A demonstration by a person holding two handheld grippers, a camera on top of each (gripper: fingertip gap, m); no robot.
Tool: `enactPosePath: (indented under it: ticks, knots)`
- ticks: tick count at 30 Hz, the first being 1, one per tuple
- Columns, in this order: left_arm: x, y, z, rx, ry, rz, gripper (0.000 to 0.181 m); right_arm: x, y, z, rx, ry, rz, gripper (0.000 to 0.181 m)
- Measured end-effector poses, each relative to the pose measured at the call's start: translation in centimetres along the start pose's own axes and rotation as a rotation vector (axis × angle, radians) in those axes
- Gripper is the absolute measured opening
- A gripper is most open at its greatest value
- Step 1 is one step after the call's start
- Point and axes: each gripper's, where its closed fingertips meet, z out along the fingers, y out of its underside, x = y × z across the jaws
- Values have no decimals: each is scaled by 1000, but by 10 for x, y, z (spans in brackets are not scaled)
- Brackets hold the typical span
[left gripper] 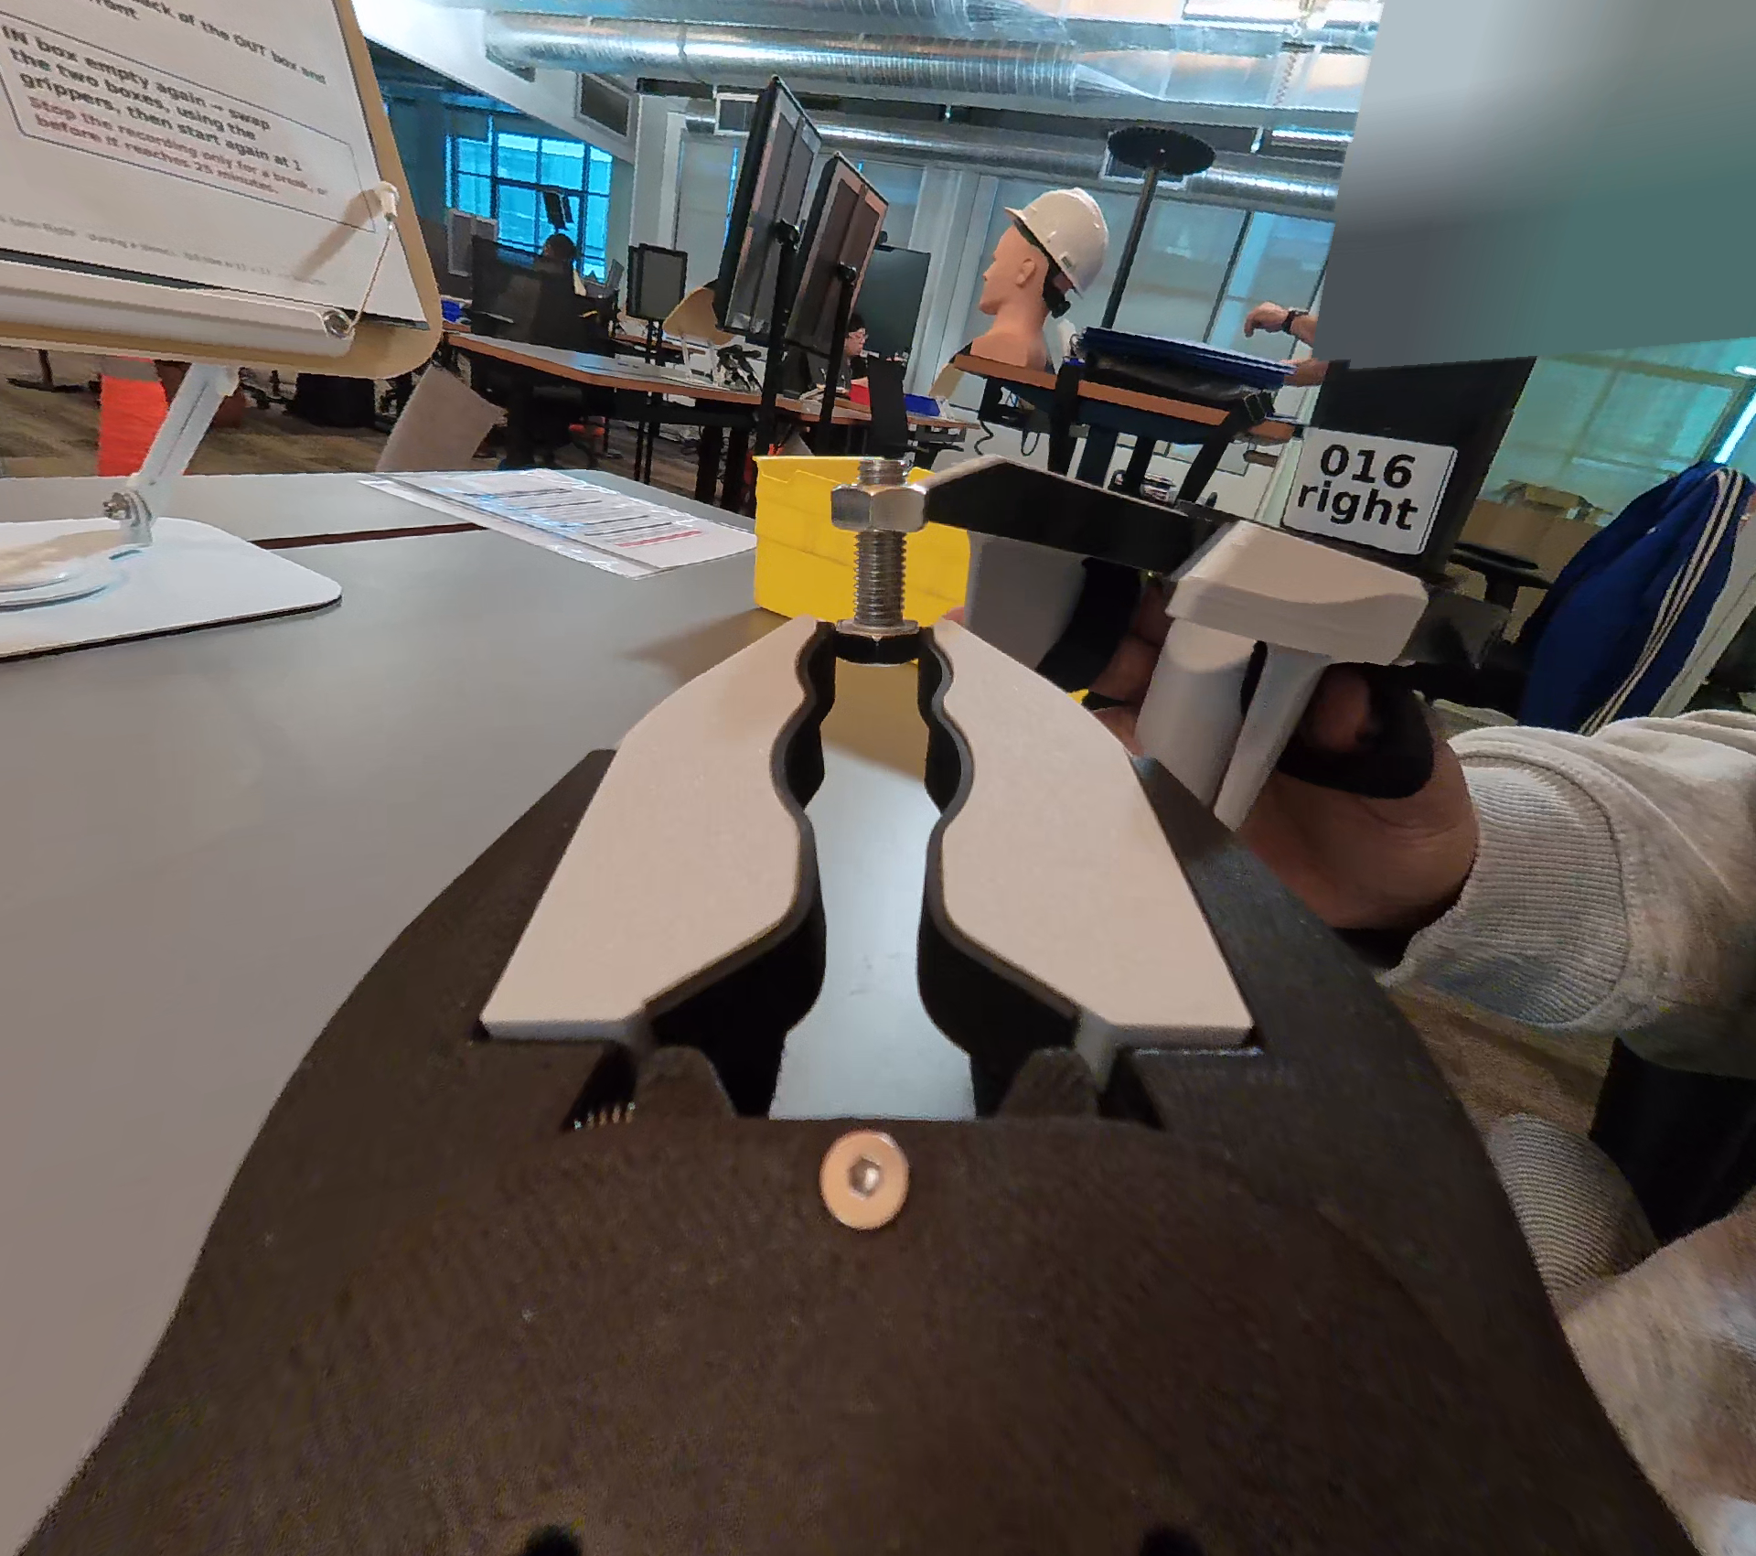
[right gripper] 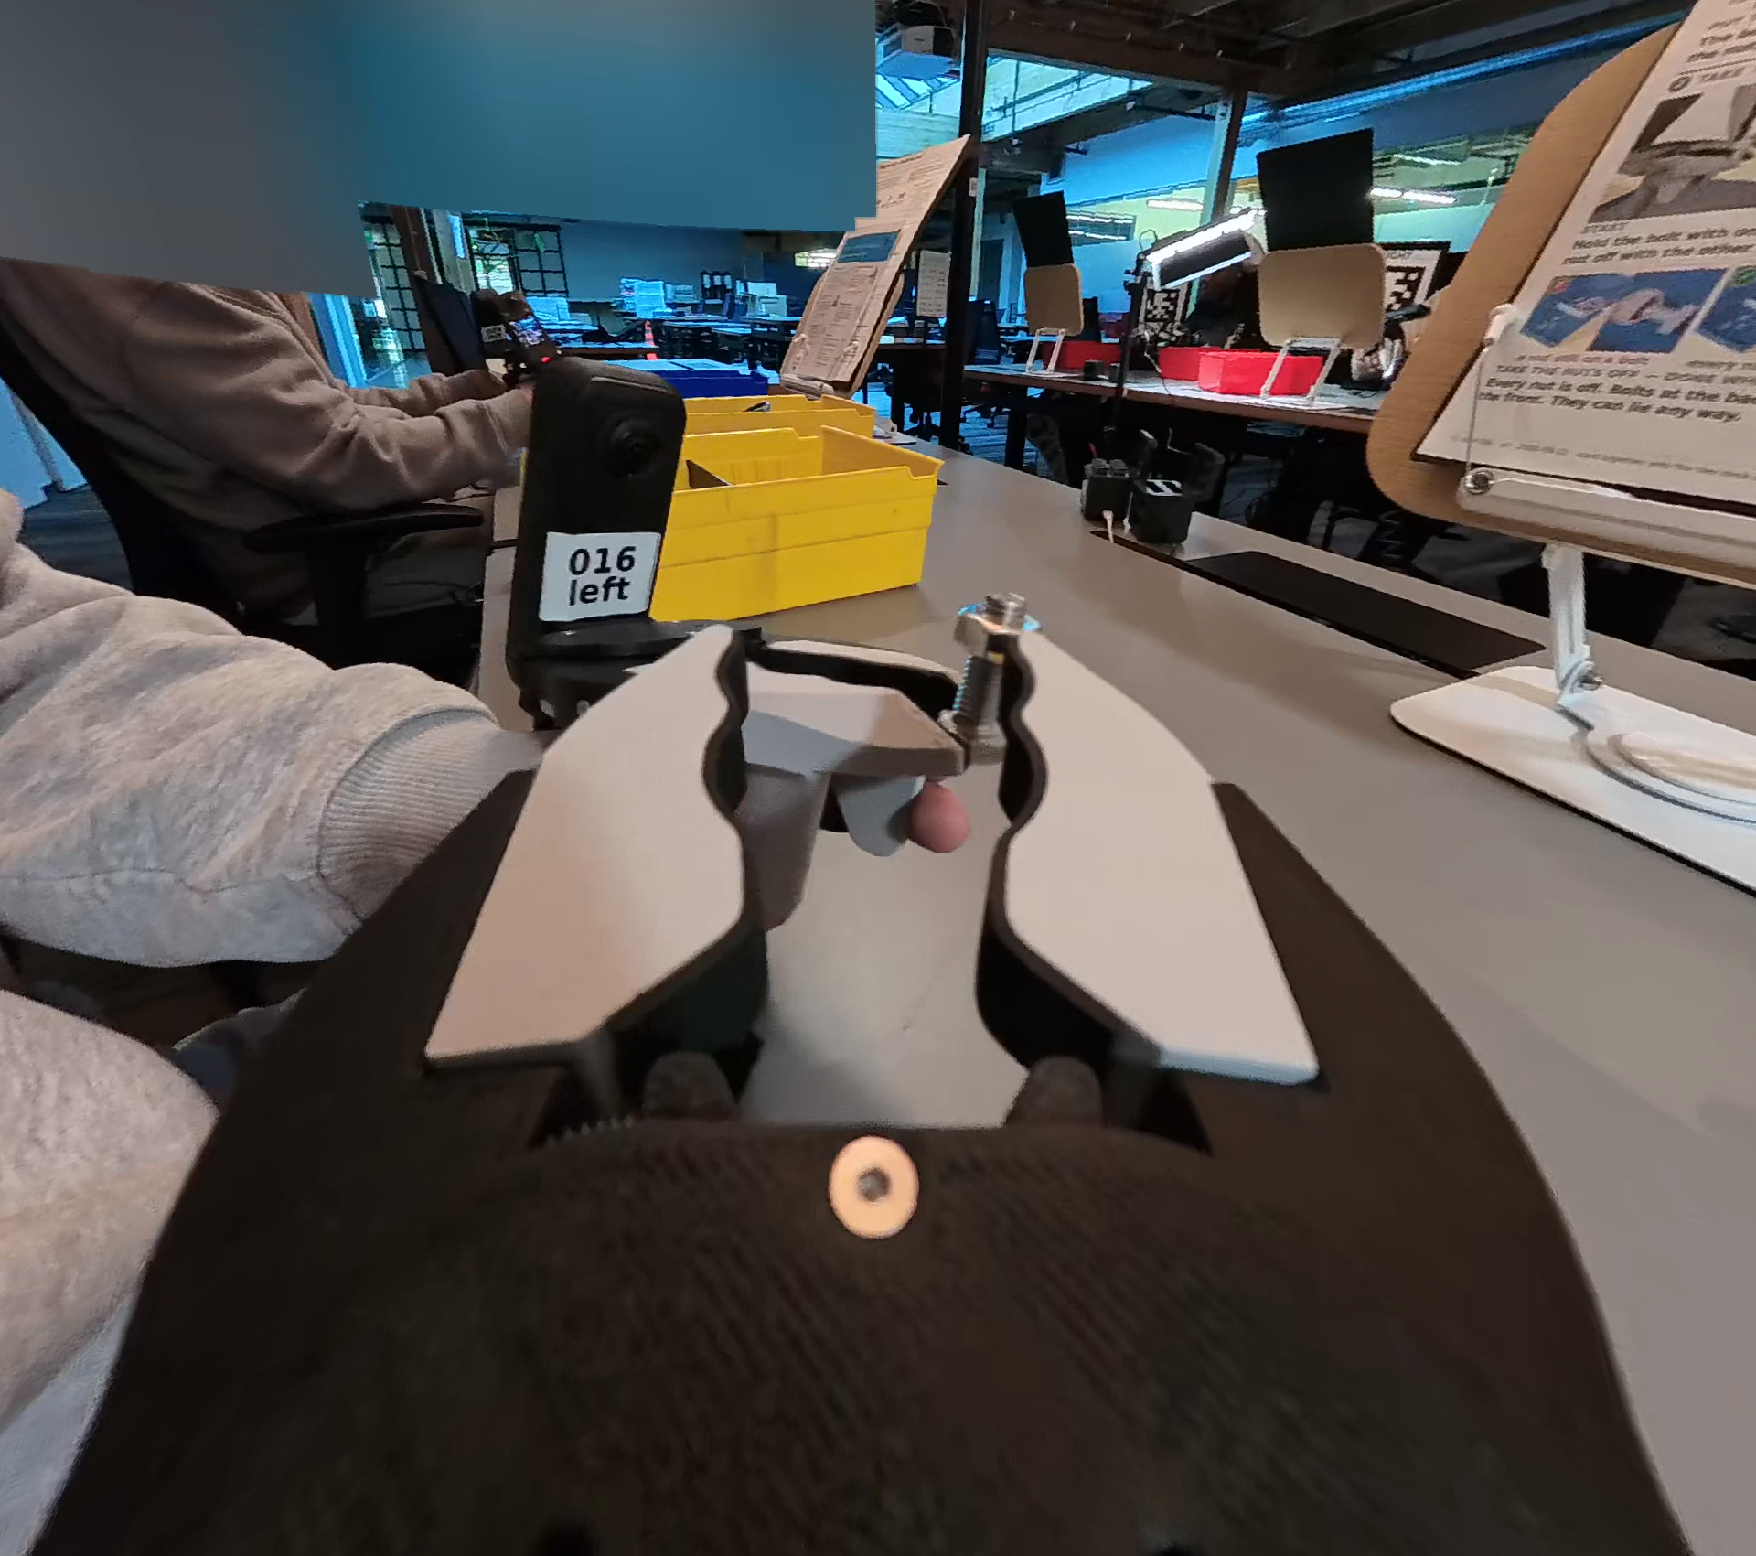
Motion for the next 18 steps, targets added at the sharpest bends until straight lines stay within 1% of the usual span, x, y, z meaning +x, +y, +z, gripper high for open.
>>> enactPosePath:
  ticks: [3, 8, 12, 15, 18]
  knots:
    - [2, 2, 1, -8, 7, 14, 17, 4, 3, 1, -7, 22, 8, 57]
    - [3, 3, 1, -16, 13, 19, 17, 6, 2, 0, -6, 29, 4, 56]
    - [2, 5, 0, -46, 9, 79, 17, 17, -2, -7, -14, 42, -30, 54]
    - [2, 6, -1, -68, 26, 91, 17, 28, 0, -17, -77, 32, -104, 49]
    - [12, 14, -1, -132, 128, 27, 17, 31, 0, -28, -186, -29, -191, 47]
